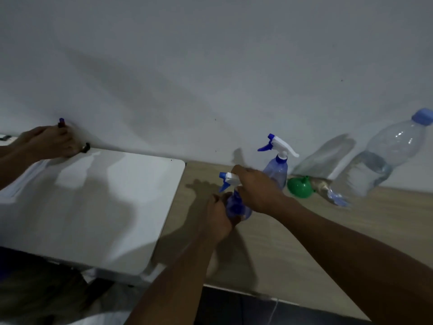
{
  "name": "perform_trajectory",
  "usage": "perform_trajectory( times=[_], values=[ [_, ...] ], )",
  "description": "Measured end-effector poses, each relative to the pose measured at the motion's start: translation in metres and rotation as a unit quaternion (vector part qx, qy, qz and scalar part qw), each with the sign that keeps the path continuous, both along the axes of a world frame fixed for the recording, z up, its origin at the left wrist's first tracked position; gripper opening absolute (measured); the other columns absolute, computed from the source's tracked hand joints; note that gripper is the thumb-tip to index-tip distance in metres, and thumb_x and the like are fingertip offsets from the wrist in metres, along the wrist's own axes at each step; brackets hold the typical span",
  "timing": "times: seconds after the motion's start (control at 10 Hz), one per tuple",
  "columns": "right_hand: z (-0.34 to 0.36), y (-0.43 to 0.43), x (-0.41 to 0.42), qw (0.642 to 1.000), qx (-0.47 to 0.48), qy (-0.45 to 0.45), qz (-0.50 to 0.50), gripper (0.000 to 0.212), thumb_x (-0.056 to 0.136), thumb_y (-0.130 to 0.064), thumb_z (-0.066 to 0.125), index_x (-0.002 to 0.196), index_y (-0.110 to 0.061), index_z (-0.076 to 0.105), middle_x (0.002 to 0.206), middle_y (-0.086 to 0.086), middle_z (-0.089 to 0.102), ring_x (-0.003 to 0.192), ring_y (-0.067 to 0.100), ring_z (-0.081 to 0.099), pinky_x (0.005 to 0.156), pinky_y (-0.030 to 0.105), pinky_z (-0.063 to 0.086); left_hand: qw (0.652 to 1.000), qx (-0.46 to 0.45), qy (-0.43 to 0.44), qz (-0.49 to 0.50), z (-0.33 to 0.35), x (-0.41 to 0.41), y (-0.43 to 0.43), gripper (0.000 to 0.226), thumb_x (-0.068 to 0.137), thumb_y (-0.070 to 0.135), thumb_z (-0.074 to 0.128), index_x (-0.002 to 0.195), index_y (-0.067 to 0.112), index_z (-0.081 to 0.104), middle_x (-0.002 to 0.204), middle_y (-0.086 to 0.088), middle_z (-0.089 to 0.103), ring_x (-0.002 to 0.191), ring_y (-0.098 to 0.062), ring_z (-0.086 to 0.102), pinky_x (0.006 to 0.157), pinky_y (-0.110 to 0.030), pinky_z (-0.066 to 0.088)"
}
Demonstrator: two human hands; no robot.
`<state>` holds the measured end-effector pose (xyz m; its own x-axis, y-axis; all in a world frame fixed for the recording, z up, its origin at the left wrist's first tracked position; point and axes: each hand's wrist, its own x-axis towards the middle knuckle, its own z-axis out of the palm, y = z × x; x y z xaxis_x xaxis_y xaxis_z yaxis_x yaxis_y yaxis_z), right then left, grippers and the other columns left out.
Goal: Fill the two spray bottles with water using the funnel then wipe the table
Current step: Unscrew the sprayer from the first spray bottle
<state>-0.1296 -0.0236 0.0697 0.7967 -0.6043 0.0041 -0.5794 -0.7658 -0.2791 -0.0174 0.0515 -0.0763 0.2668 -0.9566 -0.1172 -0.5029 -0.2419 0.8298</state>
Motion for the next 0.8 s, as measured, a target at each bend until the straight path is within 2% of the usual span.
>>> perform_trajectory(
  times=[0.1, 0.2, 0.3, 0.4, 0.5, 0.6, 0.8],
  values=[
    [-0.004, 0.028, -0.022, 0.999, 0.022, -0.020, 0.016, 0.027, 0.093, -0.013, 0.057, 0.118, -0.016, 0.048, 0.107, 0.008, 0.066, 0.091, 0.027, 0.063, 0.075, 0.043, 0.055, 0.990, 0.054, -0.118, 0.057, 0.027, -0.022, 0.043, 0.081, 0.066, 0.057, 0.079, 0.136, 0.031, 0.047, 0.141, -0.004, 0.044, 0.123, -0.022, 0.048, 0.104, -0.039, 0.045],
    [-0.011, 0.050, -0.040, 0.998, 0.045, -0.028, 0.018, 0.026, 0.093, -0.015, 0.056, 0.117, -0.018, 0.047, 0.105, 0.006, 0.064, 0.088, 0.025, 0.062, 0.074, 0.043, 0.055, 0.992, 0.070, -0.089, 0.054, 0.030, -0.033, 0.065, 0.065, 0.070, 0.053, 0.077, 0.126, 0.037, 0.050, 0.132, 0.004, 0.053, 0.118, -0.018, 0.056, 0.096, -0.034, 0.050],
    [-0.022, 0.066, -0.048, 0.998, 0.044, -0.047, 0.010, 0.025, 0.091, -0.015, 0.055, 0.115, -0.018, 0.046, 0.105, 0.006, 0.062, 0.087, 0.027, 0.060, 0.071, 0.041, 0.050, 0.995, 0.070, -0.070, 0.031, 0.025, -0.036, 0.072, 0.046, 0.073, 0.040, 0.080, 0.110, 0.042, 0.052, 0.112, 0.013, 0.060, 0.099, -0.011, 0.062, 0.083, -0.031, 0.053],
    [-0.034, 0.072, -0.050, 0.996, 0.042, -0.077, -0.004, 0.029, 0.090, -0.023, 0.062, 0.115, -0.018, 0.048, 0.105, 0.004, 0.058, 0.085, 0.024, 0.057, 0.070, 0.039, 0.050, 0.995, 0.066, -0.066, 0.037, 0.026, -0.042, 0.080, 0.039, 0.078, 0.034, 0.077, 0.108, 0.035, 0.053, 0.106, 0.013, 0.060, 0.092, -0.009, 0.060, 0.079, -0.029, 0.050],
    [-0.046, 0.071, -0.050, 0.997, 0.007, -0.075, -0.016, 0.037, 0.087, -0.035, 0.067, 0.115, -0.018, 0.049, 0.104, 0.003, 0.054, 0.083, 0.021, 0.054, 0.068, 0.038, 0.052, 0.994, 0.051, -0.086, 0.048, 0.019, -0.044, 0.083, 0.041, 0.078, 0.031, 0.074, 0.114, 0.033, 0.054, 0.110, 0.010, 0.063, 0.097, -0.013, 0.063, 0.083, -0.036, 0.055],
    [-0.052, 0.067, -0.050, 0.997, -0.019, -0.076, -0.027, 0.037, 0.088, -0.036, 0.067, 0.114, -0.018, 0.048, 0.101, 0.005, 0.053, 0.080, 0.021, 0.054, 0.065, 0.036, 0.052, 0.992, 0.054, -0.097, 0.054, 0.019, -0.045, 0.084, 0.048, 0.082, 0.020, 0.070, 0.126, 0.027, 0.053, 0.120, 0.005, 0.062, 0.106, -0.016, 0.061, 0.092, -0.036, 0.052],
    [-0.053, 0.065, -0.051, 0.994, 0.023, -0.108, -0.010, 0.030, 0.088, -0.023, 0.068, 0.111, -0.014, 0.050, 0.101, 0.005, 0.052, 0.080, 0.022, 0.054, 0.067, 0.035, 0.048, 0.994, 0.036, -0.092, 0.057, 0.017, -0.045, 0.086, 0.048, 0.081, 0.016, 0.070, 0.126, 0.025, 0.056, 0.118, 0.001, 0.064, 0.108, -0.019, 0.061, 0.093, -0.038, 0.052]
  ],
)
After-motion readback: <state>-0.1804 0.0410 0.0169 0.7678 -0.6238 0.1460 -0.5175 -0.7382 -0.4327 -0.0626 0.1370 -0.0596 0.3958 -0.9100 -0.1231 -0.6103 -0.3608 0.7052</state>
